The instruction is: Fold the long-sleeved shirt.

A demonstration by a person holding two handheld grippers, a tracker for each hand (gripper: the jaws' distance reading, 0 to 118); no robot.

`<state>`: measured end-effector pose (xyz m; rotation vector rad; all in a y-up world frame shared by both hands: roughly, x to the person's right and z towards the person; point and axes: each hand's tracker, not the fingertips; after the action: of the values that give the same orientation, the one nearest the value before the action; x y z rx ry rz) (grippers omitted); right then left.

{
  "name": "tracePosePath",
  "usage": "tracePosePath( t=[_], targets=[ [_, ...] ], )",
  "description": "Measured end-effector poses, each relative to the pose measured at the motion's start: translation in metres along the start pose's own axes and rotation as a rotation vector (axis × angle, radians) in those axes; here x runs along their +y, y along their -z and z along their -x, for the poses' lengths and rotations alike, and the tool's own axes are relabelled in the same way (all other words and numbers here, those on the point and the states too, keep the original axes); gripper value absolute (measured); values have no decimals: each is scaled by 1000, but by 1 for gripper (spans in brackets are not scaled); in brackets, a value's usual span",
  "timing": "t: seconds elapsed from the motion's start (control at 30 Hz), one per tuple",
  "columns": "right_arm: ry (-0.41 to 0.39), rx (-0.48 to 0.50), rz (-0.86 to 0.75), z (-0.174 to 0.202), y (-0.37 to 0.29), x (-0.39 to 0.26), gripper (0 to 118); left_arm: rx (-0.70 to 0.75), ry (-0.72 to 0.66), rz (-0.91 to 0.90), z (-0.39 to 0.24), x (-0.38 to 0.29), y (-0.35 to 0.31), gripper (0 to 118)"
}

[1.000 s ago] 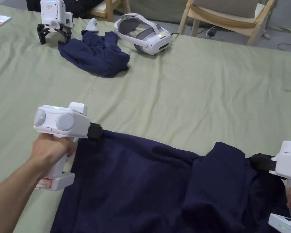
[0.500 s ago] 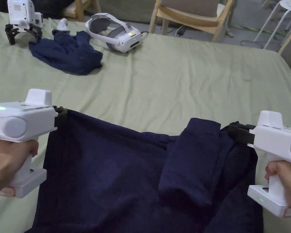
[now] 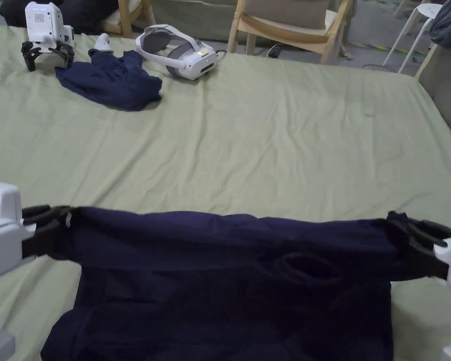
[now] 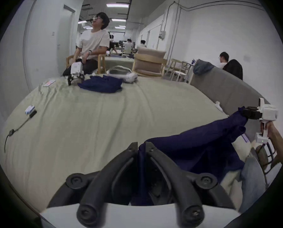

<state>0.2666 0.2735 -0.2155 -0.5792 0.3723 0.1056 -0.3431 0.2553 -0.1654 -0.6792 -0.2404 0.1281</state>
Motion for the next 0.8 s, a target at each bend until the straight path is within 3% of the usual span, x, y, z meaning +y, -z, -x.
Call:
tracePosePath(
  t=[0.17,0.27,0.37,0.4,0.43,0.53,0.63,0.67,0.7,0.73,0.77,0.8],
  targets=[
    [50,25,171,16,-18,-58,14,-19,-12,173,3,-63,-9,10],
    [152,38,342,15,-8,-90,14,-33,-42,257,5,-90,-8,10],
    [133,29,463,10,12,-119,14,-22,-17,324,1,-102,-6,10],
    [109,-14,493,16,17,-125,14,4,-11,351,0,-106,-2,10],
    [115,7,512,19,23,-129,13,15,-41,418,1,-109,2,10],
    [140,-3,530,24,33,-133,13,45,46,441,-7,-121,10,10],
    [144,-21,526,27,26,-131,14,64,-26,421,-5,-114,11,11],
    [140,-23,523,27,25,-135,16,59,-41,415,-4,-114,12,19],
    [135,-28,503,29,22,-136,27,61,-44,407,-3,-115,12,36],
    [138,-30,491,29,22,-137,46,85,-47,407,-4,-114,10,66],
    [148,-36,477,30,21,-136,77,143,-50,381,-5,-111,8,99],
    [175,-76,429,35,16,-131,102,176,-60,347,-7,-106,4,111]
  ],
)
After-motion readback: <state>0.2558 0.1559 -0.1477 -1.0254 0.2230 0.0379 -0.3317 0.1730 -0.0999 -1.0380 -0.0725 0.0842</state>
